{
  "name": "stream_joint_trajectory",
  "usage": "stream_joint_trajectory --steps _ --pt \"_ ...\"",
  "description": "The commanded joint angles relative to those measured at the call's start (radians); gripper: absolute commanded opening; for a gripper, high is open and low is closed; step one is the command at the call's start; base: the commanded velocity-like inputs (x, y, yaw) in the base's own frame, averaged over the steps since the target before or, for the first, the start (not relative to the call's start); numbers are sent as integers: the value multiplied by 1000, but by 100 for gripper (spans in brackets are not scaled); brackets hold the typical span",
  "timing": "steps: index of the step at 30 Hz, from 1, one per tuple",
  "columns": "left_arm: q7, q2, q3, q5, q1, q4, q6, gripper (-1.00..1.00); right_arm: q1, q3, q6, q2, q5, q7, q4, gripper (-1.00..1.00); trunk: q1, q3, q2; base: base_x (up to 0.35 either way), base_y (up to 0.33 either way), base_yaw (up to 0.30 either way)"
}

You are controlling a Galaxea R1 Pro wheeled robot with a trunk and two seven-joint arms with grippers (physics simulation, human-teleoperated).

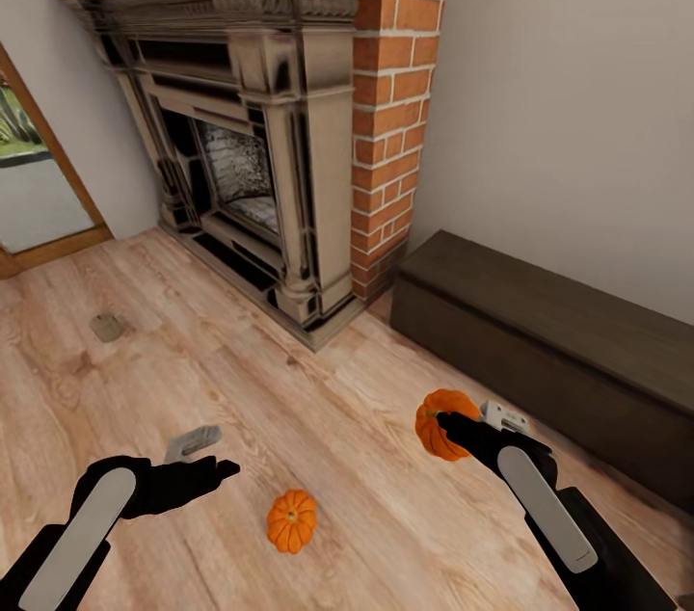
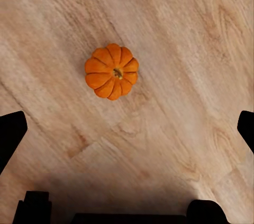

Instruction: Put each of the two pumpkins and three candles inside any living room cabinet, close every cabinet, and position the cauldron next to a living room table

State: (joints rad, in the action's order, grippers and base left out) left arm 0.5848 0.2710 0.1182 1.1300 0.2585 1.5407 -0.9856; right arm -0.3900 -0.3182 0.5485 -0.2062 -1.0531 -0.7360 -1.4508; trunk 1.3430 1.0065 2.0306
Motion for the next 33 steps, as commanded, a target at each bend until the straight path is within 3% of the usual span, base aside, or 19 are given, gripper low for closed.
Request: stream_joint_trajectory --steps 1,15,19,24,27,29,32,33 --pt "10 1 1 10 1 1 0 100 -1 -2 1 -1 -5 -10 -2 -100 0 1 0 175 43 0" --pt "7 -7 4 10 1 -4 5 100 -1 -2 1 -1 -5 -10 -2 -100 0 1 0 128 72 0" --pt "5 -8 4 11 1 -18 17 100 -1 -3 1 -2 -5 -10 -16 -100 16 13 28 2 1 0" --pt "-55 -9 9 2 2 -68 67 100 -1 -31 2 -6 -5 -11 -79 -100 35 29 63 0 0 0" --pt "-97 -18 10 -30 2 -92 74 100 -1 -39 6 -7 -5 -10 -91 -100 46 38 84 0 0 0" --pt "-122 -37 10 -66 3 -120 78 100 -1 -51 8 -7 -5 -9 -94 -100 54 45 98 0 0 0" --pt "-190 -72 11 -161 4 -183 143 100 -1 -89 11 -4 -4 -3 -95 -100 65 54 119 0 0 0" --pt "-239 -79 11 -207 4 -215 181 100 -1 -104 11 -3 -4 4 -95 -100 69 57 126 0 0 0"
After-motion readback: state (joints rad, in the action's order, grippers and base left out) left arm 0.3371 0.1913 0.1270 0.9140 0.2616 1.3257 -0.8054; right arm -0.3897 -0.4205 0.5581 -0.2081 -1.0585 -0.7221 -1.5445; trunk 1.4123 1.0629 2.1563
